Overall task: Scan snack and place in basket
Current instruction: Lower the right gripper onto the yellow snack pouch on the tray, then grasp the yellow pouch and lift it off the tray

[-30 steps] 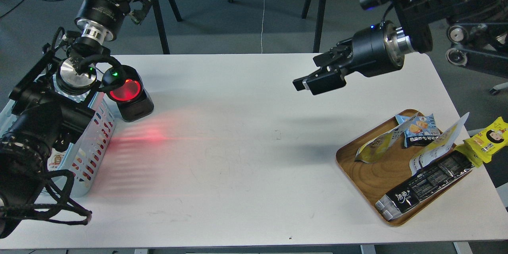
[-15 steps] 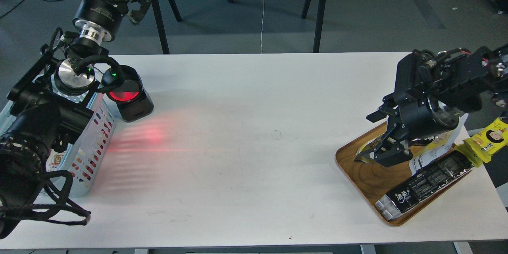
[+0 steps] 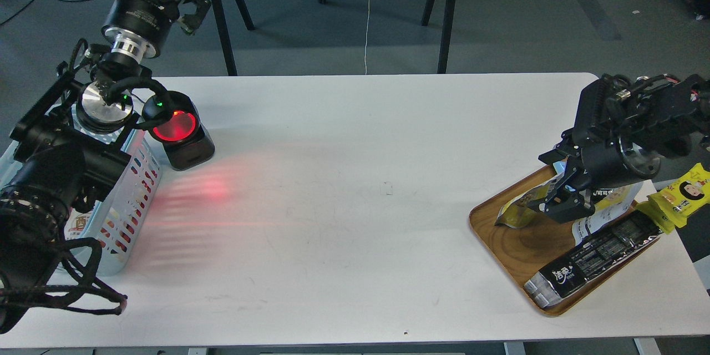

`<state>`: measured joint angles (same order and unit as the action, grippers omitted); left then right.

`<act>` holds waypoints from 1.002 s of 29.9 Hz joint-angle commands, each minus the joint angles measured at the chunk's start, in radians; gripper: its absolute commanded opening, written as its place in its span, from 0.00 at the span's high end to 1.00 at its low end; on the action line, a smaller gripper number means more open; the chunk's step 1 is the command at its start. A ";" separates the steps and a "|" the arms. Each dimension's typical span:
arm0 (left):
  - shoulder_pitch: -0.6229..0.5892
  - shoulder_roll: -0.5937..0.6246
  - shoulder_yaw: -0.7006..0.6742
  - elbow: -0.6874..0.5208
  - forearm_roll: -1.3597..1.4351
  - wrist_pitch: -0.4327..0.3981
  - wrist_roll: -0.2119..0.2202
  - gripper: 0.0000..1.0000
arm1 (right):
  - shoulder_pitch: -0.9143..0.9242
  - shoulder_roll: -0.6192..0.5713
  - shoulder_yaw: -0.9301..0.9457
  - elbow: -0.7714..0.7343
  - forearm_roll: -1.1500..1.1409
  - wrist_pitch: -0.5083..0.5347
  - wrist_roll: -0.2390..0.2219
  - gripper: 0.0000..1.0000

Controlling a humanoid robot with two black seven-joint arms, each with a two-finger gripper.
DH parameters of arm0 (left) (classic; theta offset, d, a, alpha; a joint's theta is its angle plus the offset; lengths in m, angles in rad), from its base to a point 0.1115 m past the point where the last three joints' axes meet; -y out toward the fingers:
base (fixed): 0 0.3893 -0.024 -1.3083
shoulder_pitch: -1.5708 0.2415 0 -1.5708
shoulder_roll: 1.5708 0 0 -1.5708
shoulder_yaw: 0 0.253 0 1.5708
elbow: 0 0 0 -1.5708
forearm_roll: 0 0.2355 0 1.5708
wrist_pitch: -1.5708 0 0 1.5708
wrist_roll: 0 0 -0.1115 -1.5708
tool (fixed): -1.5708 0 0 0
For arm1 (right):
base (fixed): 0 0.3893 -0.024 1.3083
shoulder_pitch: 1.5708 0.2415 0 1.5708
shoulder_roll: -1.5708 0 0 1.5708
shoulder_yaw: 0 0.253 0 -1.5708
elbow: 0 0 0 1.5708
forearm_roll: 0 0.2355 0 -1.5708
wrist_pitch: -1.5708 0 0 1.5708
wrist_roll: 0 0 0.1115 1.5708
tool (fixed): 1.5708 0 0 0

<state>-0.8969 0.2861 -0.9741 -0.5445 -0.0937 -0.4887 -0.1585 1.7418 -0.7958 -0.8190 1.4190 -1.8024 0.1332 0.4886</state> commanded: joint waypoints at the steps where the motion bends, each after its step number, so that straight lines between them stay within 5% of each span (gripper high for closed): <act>1: 0.000 -0.008 0.000 0.000 0.000 0.000 0.000 0.00 | -0.001 0.001 0.000 -0.006 0.000 -0.001 0.000 0.07; 3: -0.002 -0.010 0.000 0.000 0.000 0.000 -0.001 0.00 | -0.002 0.003 0.000 -0.006 0.000 -0.001 0.000 0.10; 16: 0.003 0.001 0.000 0.000 0.000 0.000 -0.001 0.00 | -0.019 0.009 -0.003 -0.022 -0.051 0.000 0.000 0.91; 30: 0.000 -0.001 0.000 0.000 0.000 0.000 0.000 0.00 | -0.002 0.012 0.006 -0.025 -0.043 -0.003 0.000 1.00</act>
<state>-0.8953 0.2829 -0.9741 -0.5445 -0.0936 -0.4887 -0.1593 1.7318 -0.7837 -0.8142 1.3890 -1.8463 0.1314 0.4888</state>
